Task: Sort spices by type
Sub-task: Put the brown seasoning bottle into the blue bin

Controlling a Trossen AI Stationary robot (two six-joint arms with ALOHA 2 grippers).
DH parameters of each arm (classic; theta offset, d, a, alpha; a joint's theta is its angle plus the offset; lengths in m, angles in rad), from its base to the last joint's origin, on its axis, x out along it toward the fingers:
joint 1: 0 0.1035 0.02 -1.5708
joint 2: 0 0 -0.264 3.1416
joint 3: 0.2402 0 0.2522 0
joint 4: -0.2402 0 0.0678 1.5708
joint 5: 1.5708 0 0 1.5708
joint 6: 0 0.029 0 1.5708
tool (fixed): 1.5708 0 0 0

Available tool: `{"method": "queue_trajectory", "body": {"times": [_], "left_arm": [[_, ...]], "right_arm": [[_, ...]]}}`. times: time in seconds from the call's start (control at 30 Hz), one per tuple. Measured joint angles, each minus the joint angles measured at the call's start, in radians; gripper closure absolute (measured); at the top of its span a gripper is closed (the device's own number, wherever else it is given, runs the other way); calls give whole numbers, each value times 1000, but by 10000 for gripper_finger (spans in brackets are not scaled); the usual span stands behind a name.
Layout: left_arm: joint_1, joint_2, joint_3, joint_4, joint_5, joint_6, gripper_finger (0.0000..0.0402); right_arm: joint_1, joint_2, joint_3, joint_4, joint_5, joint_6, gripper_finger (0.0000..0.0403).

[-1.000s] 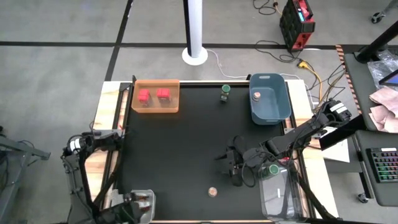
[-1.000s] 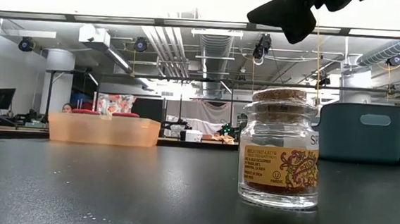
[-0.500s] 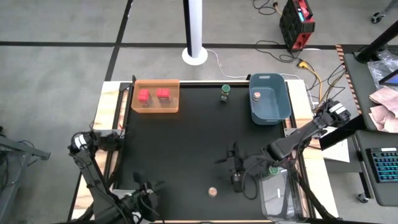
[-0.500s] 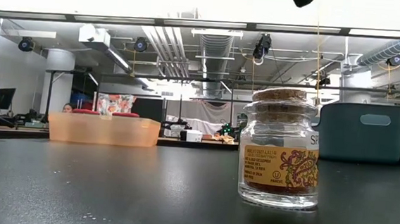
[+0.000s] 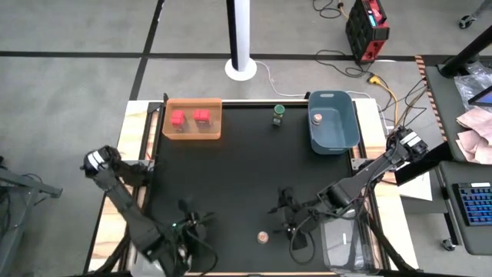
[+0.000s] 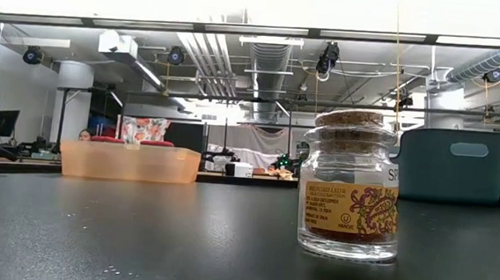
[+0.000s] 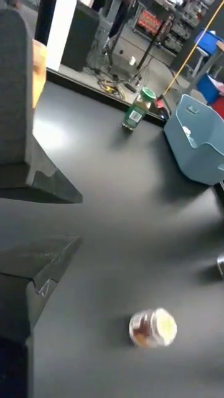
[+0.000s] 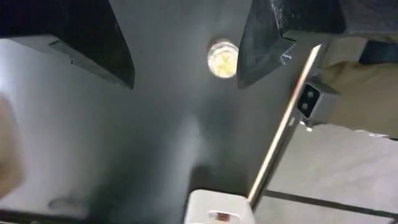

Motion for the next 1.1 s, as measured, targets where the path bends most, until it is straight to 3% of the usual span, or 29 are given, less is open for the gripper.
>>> {"method": "queue_trajectory", "body": {"times": [0.13, 0.37, 0.67, 0.8, 1.1], "left_arm": [[55, -80, -125, 219, 1, 173, 326], [128, -235, -379, 778, 59, 586, 326], [224, -389, -637, 1190, 63, 908, 326], [240, -434, -701, 1297, 63, 982, 326], [243, -458, -739, 1328, 29, 939, 326]], "right_arm": [[2, 1, 1, -14, -22, 33, 124], [6, 6, -2, -85, -22, 128, 95], [13, 56, -4, -87, -15, 104, 79], [13, 115, -4, -76, -15, 135, 78], [12, 225, -4, 24, -49, 183, 48]]}}
